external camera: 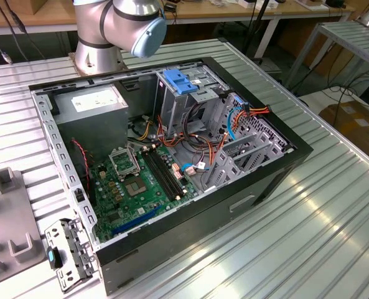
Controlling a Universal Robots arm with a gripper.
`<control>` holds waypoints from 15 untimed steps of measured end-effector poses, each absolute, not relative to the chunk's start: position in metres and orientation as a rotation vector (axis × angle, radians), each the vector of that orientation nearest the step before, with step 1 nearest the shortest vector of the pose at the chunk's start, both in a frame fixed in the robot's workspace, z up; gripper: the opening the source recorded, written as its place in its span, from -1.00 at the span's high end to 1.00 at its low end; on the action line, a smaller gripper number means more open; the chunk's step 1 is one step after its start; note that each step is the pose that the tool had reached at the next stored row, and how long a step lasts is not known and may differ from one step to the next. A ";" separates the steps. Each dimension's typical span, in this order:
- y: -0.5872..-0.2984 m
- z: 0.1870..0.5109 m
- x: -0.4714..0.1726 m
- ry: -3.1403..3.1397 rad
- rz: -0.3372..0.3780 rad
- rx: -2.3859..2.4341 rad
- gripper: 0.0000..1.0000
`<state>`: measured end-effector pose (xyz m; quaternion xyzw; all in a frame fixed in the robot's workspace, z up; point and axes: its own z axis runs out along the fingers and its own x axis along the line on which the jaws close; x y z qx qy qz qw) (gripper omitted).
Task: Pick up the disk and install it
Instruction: 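Pick up the disk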
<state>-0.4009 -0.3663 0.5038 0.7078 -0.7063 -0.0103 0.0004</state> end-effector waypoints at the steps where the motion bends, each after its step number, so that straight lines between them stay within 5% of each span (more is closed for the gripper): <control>1: -0.366 0.504 -0.400 -2.218 -0.032 2.223 0.26; 15: -0.366 0.504 -0.398 -2.218 -0.032 2.223 0.26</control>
